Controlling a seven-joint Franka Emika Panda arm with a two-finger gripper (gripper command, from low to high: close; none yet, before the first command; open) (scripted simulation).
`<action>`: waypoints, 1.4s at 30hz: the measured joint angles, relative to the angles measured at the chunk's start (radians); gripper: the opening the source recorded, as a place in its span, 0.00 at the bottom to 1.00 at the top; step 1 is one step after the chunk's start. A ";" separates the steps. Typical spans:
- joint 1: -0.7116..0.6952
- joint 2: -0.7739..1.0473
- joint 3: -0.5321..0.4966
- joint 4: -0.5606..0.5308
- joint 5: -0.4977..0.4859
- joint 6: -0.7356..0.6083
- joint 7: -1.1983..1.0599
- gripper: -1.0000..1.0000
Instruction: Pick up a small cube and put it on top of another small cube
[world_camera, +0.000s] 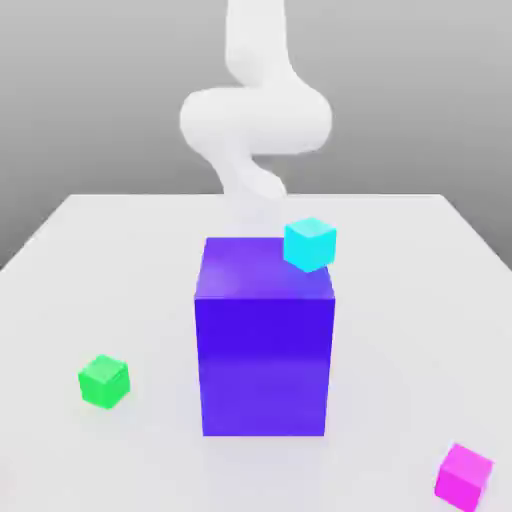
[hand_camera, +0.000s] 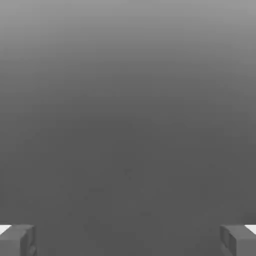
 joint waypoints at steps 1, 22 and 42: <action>0.009 0.039 0.007 0.000 -0.004 0.012 -0.011 0.50; 0.188 0.804 0.150 -0.003 -0.104 0.245 -0.210 0.50; 0.280 1.201 0.145 0.027 -0.194 0.425 -0.238 0.00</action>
